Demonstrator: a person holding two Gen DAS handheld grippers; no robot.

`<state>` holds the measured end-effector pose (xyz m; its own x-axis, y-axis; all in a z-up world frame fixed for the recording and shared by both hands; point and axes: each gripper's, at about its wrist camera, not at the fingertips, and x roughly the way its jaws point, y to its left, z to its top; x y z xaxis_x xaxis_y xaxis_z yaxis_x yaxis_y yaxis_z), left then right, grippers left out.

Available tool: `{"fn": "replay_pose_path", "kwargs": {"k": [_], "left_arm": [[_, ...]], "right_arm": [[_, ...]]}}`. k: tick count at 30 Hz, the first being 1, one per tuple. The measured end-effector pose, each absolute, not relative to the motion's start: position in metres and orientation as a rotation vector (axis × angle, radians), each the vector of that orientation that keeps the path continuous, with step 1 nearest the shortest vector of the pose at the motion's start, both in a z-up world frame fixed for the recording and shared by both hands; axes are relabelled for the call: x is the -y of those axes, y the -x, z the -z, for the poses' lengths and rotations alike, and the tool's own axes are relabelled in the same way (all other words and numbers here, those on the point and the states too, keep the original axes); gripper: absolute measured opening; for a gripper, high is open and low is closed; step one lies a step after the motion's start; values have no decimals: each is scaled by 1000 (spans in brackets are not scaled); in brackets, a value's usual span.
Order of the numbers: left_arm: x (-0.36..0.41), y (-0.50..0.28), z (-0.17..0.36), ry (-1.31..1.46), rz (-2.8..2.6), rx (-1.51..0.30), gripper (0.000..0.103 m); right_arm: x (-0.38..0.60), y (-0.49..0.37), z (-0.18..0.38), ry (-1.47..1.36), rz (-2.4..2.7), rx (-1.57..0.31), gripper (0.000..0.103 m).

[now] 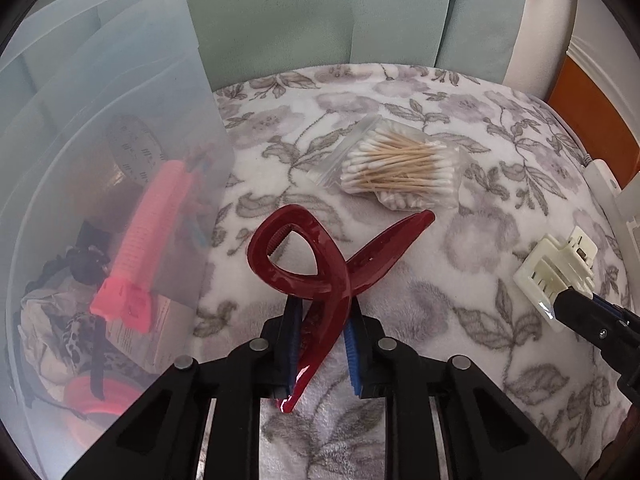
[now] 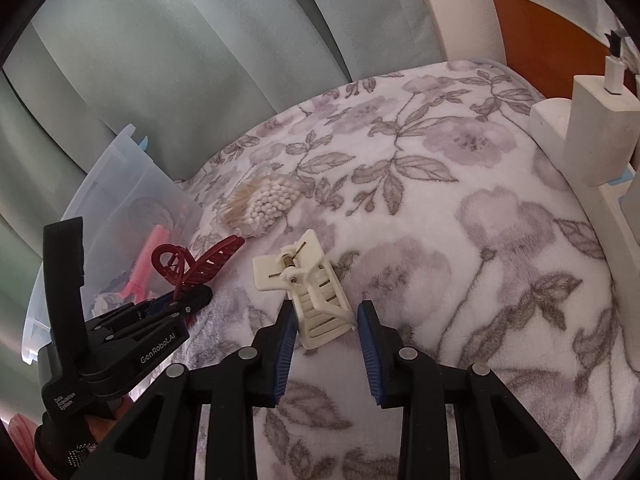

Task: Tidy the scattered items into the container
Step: 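Lift and carry the red claw clip and white clip over the clear box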

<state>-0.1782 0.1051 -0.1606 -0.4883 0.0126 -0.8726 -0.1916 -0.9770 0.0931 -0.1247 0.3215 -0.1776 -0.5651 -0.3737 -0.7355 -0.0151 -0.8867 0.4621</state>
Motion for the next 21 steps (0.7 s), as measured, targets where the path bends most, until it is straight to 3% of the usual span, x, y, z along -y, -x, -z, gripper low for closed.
{"fn": "replay_pose_path", "kwargs": {"k": [8,21], "left_arm": [[-100,163,155,1580,-2549,-156,20],[-109,121,102,1450,-2538,-159,20]], "right_arm": [[-326,107,167,-1321,2526,700,33],[-332,66,121,-1219,2576,769,33]]}}
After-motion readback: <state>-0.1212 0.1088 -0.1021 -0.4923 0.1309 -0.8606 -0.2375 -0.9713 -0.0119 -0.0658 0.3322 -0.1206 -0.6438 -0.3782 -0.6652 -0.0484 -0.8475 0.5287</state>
